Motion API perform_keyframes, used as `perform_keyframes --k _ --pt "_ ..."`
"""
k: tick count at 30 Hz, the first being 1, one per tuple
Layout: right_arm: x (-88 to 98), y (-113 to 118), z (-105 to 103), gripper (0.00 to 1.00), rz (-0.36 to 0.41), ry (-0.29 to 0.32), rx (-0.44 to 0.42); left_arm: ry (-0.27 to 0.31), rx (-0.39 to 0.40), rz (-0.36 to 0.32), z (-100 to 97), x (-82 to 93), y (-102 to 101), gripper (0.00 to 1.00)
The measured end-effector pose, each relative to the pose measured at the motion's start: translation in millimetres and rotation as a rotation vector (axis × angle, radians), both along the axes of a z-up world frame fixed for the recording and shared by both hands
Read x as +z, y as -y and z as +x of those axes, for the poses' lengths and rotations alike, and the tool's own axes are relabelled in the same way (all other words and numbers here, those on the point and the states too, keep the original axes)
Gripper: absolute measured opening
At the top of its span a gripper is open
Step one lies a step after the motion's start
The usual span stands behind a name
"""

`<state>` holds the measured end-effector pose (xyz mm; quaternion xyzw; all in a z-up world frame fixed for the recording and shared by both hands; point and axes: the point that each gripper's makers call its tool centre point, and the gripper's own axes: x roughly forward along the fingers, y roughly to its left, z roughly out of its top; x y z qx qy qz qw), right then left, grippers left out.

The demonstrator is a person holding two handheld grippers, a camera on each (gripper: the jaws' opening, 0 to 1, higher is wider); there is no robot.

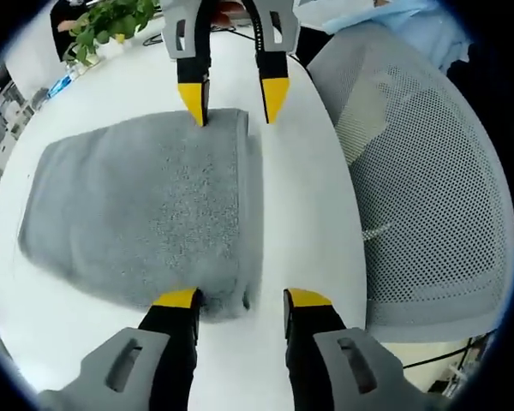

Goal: Fold the towel on the table until its edges align and the towel forms a compact rectangular stack.

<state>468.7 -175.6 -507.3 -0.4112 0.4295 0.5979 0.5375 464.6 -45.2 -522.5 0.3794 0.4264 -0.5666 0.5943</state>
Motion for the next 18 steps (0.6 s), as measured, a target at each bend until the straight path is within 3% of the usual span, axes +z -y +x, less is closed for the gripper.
perform_keyframes --k 6,13,18 --pt "-9.2 0.8 3.8 0.34 -0.021 0.01 0.012 -0.002 -0.002 -0.005 2.5 2.4 0.9 0.39" --pt "-11.6 2.1 6.7 0.3 -0.04 0.044 0.028 0.064 -0.034 0.019 7.3 2.9 0.9 0.28" --pt "-14.2 1.5 14.5 0.25 -0.042 0.097 0.061 0.097 -0.042 0.013 8.7 3.1 -0.1 0.27"
